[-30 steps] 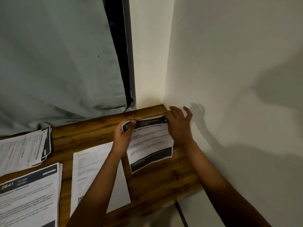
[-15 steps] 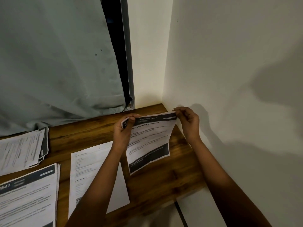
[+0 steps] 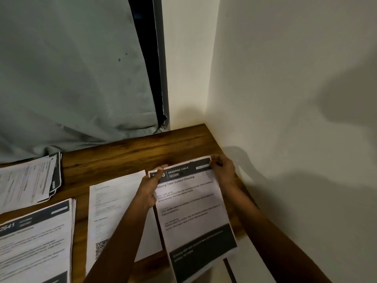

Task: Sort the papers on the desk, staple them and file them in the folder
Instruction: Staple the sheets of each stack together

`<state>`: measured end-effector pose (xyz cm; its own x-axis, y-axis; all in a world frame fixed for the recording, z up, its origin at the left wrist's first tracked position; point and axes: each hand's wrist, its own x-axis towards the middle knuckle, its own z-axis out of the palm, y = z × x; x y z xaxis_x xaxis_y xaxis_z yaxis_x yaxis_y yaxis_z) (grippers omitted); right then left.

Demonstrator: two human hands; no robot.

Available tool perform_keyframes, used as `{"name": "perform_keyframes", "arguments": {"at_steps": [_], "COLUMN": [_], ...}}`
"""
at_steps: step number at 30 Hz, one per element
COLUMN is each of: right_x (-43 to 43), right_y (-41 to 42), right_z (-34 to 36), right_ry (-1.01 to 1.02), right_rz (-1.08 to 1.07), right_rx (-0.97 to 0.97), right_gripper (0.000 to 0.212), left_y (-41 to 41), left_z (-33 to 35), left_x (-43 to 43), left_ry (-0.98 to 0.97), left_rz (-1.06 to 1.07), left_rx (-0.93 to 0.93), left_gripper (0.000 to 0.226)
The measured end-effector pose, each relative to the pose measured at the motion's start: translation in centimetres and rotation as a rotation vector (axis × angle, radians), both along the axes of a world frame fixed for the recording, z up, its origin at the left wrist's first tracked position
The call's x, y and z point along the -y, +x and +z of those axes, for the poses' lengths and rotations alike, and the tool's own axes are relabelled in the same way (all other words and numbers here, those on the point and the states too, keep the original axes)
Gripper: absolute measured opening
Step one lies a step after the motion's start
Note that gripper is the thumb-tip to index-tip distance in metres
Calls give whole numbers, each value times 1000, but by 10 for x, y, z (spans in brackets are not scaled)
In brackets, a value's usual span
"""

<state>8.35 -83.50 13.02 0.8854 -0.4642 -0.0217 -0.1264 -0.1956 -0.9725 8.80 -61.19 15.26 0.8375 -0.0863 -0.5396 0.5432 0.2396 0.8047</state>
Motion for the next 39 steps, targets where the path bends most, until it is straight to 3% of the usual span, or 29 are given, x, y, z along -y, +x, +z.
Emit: {"name": "perform_keyframes", "arguments": {"at_steps": [6,8,11,15,17,21,24,27,32,35,39], "right_x": [-23,-26,-28,-33,-36,-39,-38,-37,-35,-32,-25], "right_y": [-9,-11,-10,-11,-14,-15,-12,-11,-14,-15,-12], "right_z": [-59,-64,-78,-99,-109,-122,-130,-137,-143,-140,-129], "right_ry": [90,109,90,87,70,-9,-45,-63,-77,-49,158], "right_rz": [-13,-25,-42,-96,-107,-150,-161,-148,-133,-70,-75], "right_rx": [-108,-111,-140,-90,-52,24,41,52,24,34,-27], "right_gripper": [15,17,20,18,15,11,12,11,44,34,8], "left_y": [3,3,-1,-5,-4,1,4,4,2,0,-1], "left_z": [-62,-73,-84,-102,-113,-134,-149,-160,-166,-168,-171], "left_x": [-1,0,5,14,21,39,50,52,51,50,47], "left_ry": [235,287,503,990,1121,1045,1040,1081,1028,1005,936], "left_rz": [44,59,90,64,-59,-421,-526,-524,-434,-407,-387], "left_rx": [-94,-48,234,532,667,771,779,792,805,775,735], "left_gripper": [30,27,16,37,46,58,66,68,67,64,63]}}
